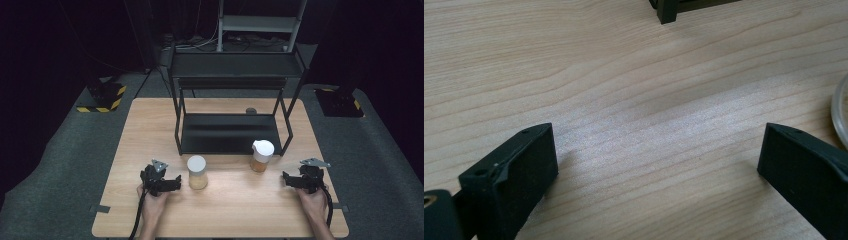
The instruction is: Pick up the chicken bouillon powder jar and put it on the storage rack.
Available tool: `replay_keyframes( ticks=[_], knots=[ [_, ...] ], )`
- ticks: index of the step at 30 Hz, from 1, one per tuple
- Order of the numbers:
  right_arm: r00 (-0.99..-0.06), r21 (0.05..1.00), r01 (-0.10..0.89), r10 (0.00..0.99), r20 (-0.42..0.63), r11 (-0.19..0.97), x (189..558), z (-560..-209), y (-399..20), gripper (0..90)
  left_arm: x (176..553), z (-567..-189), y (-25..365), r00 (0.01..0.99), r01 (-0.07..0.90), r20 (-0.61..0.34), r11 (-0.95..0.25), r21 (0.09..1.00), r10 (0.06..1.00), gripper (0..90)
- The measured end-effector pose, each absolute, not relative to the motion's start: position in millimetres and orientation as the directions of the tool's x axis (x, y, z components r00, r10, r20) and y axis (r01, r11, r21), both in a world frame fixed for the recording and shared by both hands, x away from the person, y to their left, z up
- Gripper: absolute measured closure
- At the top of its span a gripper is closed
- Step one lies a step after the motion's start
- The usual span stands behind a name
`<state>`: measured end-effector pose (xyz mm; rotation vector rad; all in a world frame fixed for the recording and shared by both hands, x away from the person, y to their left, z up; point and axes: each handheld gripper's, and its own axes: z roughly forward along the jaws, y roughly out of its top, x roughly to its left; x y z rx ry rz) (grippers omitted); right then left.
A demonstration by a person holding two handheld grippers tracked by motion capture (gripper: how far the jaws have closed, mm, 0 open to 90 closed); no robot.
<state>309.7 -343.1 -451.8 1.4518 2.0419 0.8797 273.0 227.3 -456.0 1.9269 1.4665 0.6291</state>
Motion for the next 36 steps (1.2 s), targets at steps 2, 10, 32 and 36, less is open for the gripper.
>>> replay_keyframes(
  ticks=[2, 10, 32, 36],
  knots=[
    [-0.321, 0.736, 0.637, 0.947, -0.018, 0.23, 310, -452, -343, 4.9, 273, -456, 227, 0.267, 0.663, -0.001, -0.183, 0.726, 0.964, 2.5],
    [-0.321, 0.736, 0.637, 0.947, -0.017, 0.23, 310, -452, -343, 4.9, 275, -450, 238, 0.349, 0.67, -0.002, -0.249, 0.699, 0.937, 0.3],
    [-0.321, 0.736, 0.637, 0.947, -0.018, 0.23, 310, -452, -343, 5.1, 266, -443, 244, 0.603, 0.59, -0.138, -0.322, 0.74, 0.786, 0.6],
    [-0.321, 0.736, 0.636, 0.947, -0.019, 0.231, 309, -452, -343, 5.1, 272, -441, 238, 0.631, 0.586, -0.145, -0.345, 0.733, 0.762, 0.4]
  ],
)
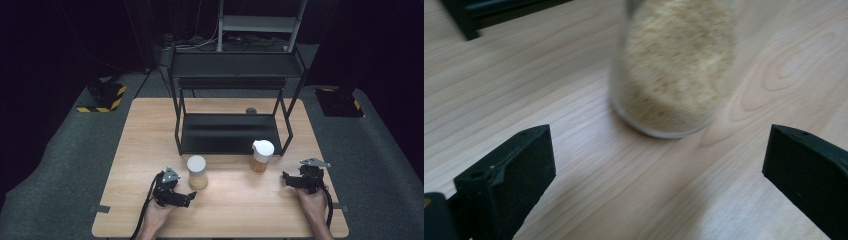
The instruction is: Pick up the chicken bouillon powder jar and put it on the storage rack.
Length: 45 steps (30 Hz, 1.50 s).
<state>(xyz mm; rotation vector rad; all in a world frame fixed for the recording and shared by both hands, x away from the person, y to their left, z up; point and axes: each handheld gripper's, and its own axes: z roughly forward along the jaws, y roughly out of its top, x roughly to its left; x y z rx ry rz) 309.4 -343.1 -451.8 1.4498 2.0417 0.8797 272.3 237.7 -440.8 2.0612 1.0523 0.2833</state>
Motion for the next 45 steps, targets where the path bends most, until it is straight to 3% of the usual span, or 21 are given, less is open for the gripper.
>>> replay_keyframes(
  ticks=[12, 35, 45],
  knots=[
    [-0.322, 0.736, 0.636, 0.947, -0.02, 0.231, 309, -452, -343, 5.2, 283, -432, 222, 0.64, 0.546, -0.157, -0.301, 0.782, 0.752, 2.1],
    [-0.321, 0.736, 0.636, 0.947, -0.019, 0.231, 309, -452, -343, 5.2, 282, -424, 188, 0.592, 0.474, -0.049, -0.299, 0.828, 0.804, 30.7],
    [-0.321, 0.736, 0.636, 0.947, -0.019, 0.231, 309, -452, -343, 5.2, 277, -424, 183, 0.577, 0.456, -0.016, -0.305, 0.836, 0.816, 34.2]
  ],
)
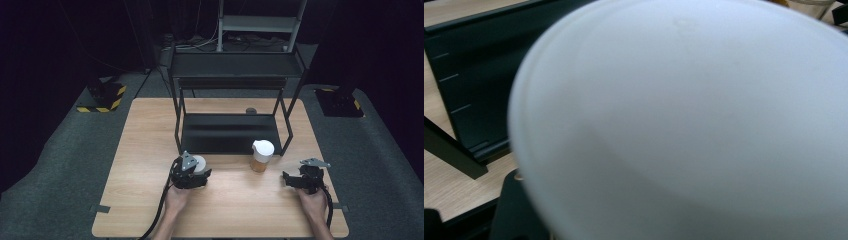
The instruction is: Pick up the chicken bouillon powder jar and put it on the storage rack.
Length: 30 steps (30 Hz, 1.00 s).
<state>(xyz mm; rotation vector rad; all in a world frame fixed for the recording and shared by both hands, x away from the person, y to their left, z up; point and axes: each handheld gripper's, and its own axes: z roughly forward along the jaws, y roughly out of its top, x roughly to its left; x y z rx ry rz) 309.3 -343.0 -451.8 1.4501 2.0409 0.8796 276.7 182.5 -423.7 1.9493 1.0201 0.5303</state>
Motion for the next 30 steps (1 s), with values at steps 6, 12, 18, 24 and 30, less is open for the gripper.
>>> replay_keyframes(
  ticks=[6, 12, 18, 24, 30],
  knots=[
    [-0.321, 0.736, 0.636, 0.947, -0.02, 0.231, 309, -452, -343, 5.2, 271, -424, 180, 0.568, 0.441, -0.001, -0.303, 0.845, 0.823, 35.1],
    [-0.321, 0.736, 0.636, 0.947, -0.02, 0.231, 309, -452, -343, 5.2, 276, -419, 184, 0.583, 0.455, -0.036, -0.29, 0.842, 0.812, 36.0],
    [-0.321, 0.736, 0.636, 0.947, -0.019, 0.23, 309, -452, -343, 5.2, 278, -410, 178, 0.6, 0.454, -0.015, -0.324, 0.83, 0.8, 36.1],
    [-0.321, 0.736, 0.636, 0.947, -0.019, 0.231, 309, -452, -343, 5.2, 280, -398, 176, 0.617, 0.443, -0.008, -0.338, 0.83, 0.787, 36.1],
    [-0.321, 0.736, 0.636, 0.947, -0.02, 0.231, 309, -452, -343, 5.2, 286, -383, 178, 0.635, 0.438, -0.022, -0.338, 0.833, 0.772, 36.1]
  ],
)
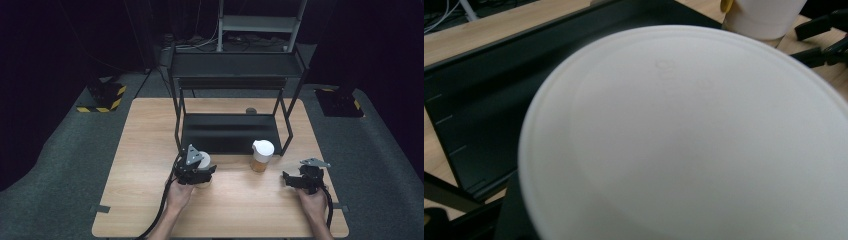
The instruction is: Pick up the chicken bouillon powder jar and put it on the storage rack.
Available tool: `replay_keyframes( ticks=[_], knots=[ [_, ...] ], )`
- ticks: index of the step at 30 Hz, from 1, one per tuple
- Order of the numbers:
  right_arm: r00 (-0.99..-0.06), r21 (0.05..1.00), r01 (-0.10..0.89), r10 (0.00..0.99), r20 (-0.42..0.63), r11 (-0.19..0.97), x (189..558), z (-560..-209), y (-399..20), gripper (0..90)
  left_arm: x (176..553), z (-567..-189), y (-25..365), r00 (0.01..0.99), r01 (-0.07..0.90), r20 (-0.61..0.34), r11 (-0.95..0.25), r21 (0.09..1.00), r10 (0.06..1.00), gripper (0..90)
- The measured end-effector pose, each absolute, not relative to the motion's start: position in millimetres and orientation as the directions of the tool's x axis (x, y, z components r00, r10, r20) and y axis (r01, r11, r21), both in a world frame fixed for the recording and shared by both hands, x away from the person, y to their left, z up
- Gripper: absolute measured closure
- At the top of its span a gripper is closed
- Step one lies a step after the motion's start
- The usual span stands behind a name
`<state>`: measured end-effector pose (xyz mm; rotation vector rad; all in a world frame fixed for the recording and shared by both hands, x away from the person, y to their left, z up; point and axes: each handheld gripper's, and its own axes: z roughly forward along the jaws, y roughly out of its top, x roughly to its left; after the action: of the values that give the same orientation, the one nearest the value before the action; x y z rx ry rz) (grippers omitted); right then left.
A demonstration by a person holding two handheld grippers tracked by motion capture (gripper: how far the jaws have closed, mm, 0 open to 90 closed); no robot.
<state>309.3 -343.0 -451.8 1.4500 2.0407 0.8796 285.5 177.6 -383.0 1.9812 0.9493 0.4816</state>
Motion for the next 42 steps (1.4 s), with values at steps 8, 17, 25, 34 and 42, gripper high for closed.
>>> replay_keyframes(
  ticks=[8, 17, 25, 34, 42],
  knots=[
    [-0.321, 0.736, 0.636, 0.947, -0.019, 0.23, 309, -452, -343, 5.3, 298, -359, 182, 0.662, 0.444, -0.055, -0.332, 0.833, 0.747, 36.0],
    [-0.321, 0.736, 0.636, 0.947, -0.019, 0.23, 309, -452, -343, 5.2, 315, -329, 181, 0.679, 0.453, -0.07, -0.343, 0.823, 0.73, 36.0],
    [-0.321, 0.736, 0.636, 0.947, -0.019, 0.23, 309, -452, -343, 5.2, 330, -299, 182, 0.7, 0.449, -0.09, -0.339, 0.827, 0.708, 36.1],
    [-0.321, 0.736, 0.636, 0.947, -0.02, 0.232, 309, -452, -343, 5.2, 346, -261, 186, 0.718, 0.438, -0.096, -0.34, 0.832, 0.689, 36.0],
    [-0.321, 0.736, 0.636, 0.947, -0.02, 0.232, 309, -452, -343, 5.2, 353, -231, 190, 0.71, 0.427, -0.091, -0.324, 0.844, 0.698, 36.0]
  ],
)
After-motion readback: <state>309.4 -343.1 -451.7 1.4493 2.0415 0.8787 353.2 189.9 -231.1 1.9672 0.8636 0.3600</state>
